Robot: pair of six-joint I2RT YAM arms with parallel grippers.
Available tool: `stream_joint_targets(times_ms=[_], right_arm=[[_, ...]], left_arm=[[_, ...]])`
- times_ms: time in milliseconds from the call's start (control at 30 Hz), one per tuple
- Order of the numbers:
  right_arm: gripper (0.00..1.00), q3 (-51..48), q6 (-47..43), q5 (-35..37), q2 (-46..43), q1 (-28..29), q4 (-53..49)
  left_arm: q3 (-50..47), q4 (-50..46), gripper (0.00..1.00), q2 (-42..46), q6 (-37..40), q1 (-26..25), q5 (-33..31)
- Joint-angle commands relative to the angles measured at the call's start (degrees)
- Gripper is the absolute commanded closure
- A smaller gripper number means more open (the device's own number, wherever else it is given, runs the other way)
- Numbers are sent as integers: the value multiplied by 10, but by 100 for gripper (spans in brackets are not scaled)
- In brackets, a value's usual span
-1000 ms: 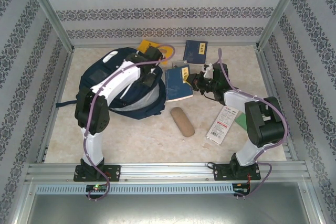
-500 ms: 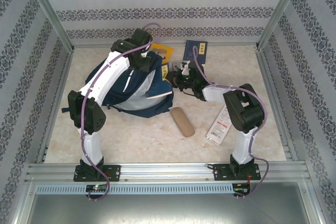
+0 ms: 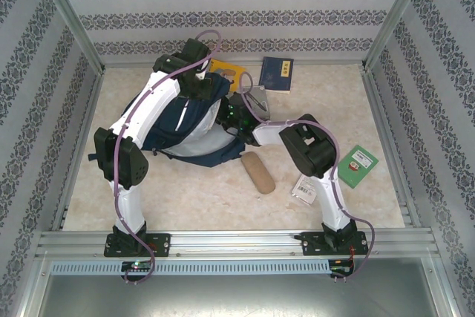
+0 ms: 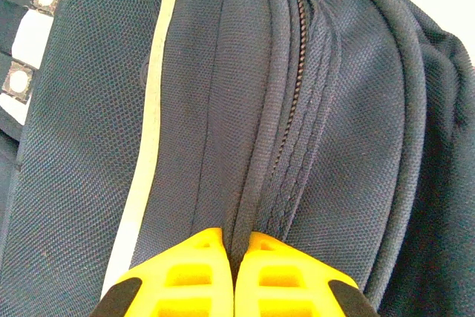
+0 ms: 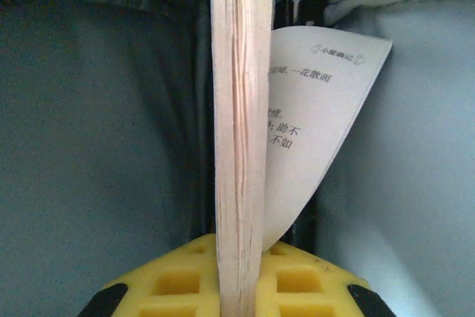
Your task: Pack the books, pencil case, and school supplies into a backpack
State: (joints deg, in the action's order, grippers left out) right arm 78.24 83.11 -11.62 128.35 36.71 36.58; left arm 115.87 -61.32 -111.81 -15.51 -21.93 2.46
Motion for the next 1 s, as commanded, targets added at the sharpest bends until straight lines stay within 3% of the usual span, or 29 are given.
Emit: stream_joint_targets(times_ms=[0, 133, 300, 400, 733, 967], right_arm=[[100, 64, 22, 67, 25, 23, 24], [98, 137, 31, 71, 67, 47, -13], [66, 161, 33, 53, 91, 57, -26], [58, 137, 21, 41, 74, 51, -31], [49, 31, -53, 23, -38, 33, -74], [49, -22, -91, -2, -103, 14, -129]], left_arm=[[25, 15, 100, 31, -24, 3, 35], [24, 16, 100, 30, -26, 4, 39], [24, 9, 100, 24, -22, 10, 36], [16, 11, 100, 26, -22, 16, 34], [-8, 21, 100, 37, -20, 44, 28], [-53, 34, 100, 55, -19, 54, 29]])
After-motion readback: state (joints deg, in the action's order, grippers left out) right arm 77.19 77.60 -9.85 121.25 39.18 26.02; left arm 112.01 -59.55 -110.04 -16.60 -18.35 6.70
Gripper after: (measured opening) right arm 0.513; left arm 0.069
